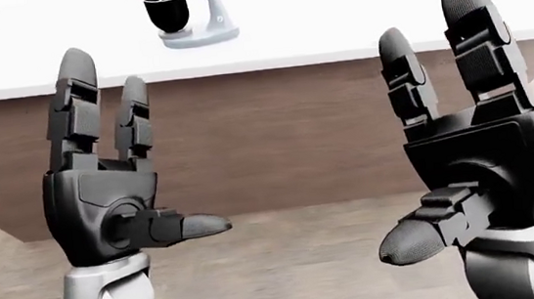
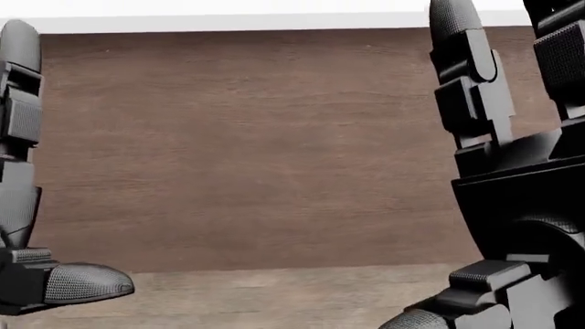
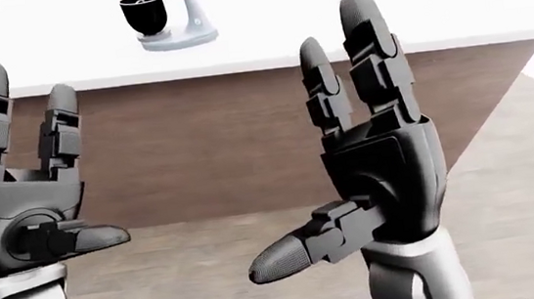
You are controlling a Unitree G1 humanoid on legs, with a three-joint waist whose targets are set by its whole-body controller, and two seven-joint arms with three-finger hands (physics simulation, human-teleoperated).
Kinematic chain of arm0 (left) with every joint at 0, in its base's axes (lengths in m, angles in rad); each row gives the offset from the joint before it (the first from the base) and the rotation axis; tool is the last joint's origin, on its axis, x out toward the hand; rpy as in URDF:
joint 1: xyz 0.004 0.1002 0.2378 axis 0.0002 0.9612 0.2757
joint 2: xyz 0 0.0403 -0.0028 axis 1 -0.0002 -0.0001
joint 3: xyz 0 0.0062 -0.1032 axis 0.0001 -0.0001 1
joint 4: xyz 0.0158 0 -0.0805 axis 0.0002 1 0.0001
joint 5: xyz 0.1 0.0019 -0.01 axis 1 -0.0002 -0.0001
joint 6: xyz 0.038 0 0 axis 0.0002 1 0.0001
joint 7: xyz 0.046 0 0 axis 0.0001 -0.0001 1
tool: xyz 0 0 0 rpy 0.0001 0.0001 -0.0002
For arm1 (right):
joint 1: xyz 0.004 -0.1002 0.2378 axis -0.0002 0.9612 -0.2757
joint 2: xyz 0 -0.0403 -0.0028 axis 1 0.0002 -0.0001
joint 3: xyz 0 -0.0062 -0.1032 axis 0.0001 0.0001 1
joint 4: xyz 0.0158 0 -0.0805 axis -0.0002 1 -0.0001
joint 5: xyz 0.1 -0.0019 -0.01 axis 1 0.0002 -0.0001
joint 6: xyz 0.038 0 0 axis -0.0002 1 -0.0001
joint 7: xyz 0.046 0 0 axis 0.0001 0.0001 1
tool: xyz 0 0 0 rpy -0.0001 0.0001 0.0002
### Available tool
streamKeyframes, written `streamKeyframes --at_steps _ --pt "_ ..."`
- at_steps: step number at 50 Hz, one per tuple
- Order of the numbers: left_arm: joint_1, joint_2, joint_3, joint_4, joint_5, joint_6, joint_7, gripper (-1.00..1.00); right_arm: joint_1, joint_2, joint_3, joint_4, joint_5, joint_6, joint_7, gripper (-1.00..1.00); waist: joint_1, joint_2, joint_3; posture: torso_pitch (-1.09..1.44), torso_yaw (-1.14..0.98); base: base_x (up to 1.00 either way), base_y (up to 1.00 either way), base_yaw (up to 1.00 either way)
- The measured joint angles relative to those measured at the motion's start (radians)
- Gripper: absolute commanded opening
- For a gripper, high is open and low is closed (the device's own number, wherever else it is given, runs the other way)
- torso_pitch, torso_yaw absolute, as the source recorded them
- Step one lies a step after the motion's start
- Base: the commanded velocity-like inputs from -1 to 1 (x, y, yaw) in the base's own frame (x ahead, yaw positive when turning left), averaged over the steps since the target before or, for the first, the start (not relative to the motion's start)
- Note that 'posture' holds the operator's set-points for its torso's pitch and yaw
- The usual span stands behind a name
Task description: Open the stand mixer head.
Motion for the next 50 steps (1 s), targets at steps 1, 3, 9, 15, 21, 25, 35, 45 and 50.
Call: streamKeyframes --at_steps 1,3,9,15,21,25,35,45,50 --pt "0.0 0.0 0.001 -0.004 0.0 -0.004 -0.002 0.96 0.003 0.002 0.006 -0.002 -0.005 -0.003 0.004 1.0 -0.006 0.024 0.006 0.0 0.0 0.0 0.0 0.0" --pt "0.007 0.006 0.013 0.001 0.002 -0.009 -0.002 0.97 0.007 0.01 0.029 0.0 -0.006 -0.002 0.015 1.0 -0.001 0.022 0.017 0.0 0.0 0.0 0.84 0.0" --pt "0.015 0.002 0.005 0.015 0.008 0.008 0.0 0.97 0.025 0.009 0.025 0.019 -0.015 0.013 0.015 1.0 0.016 -0.019 0.034 0.0 0.0 0.0 0.33 0.0" --pt "0.013 -0.003 0.003 0.007 0.006 0.004 -0.003 0.96 0.016 -0.002 0.019 0.002 -0.006 -0.004 0.012 1.0 0.012 -0.054 -0.001 0.0 0.0 0.0 0.54 0.0" --pt "0.011 0.004 0.019 0.005 0.004 -0.007 -0.005 0.97 0.021 -0.001 0.045 0.002 -0.005 -0.013 0.018 1.0 0.02 0.007 0.033 0.0 0.0 0.0 0.49 0.0" --pt "0.018 0.002 0.011 0.019 0.006 0.007 -0.001 0.96 0.031 0.009 0.034 0.023 -0.008 0.008 0.019 1.0 0.023 0.024 0.033 0.0 0.0 0.0 0.09 0.0" --pt "0.009 0.001 0.003 0.019 -0.001 0.008 -0.009 0.97 0.023 -0.003 0.025 0.012 -0.006 -0.014 0.011 1.0 0.009 -0.023 0.014 0.0 0.0 0.0 0.71 0.0" --pt "0.015 0.008 0.031 0.024 0.007 0.0 -0.001 0.97 0.03 -0.005 0.054 0.017 -0.014 -0.017 0.026 1.0 0.023 0.02 0.024 0.0 0.0 0.02 0.0 0.0" --pt "0.008 0.007 0.022 0.009 0.005 -0.005 -0.005 0.97 0.026 -0.005 0.049 0.006 -0.009 -0.031 0.018 1.0 0.033 -0.026 0.023 0.0 0.0 0.26 0.04 0.0"
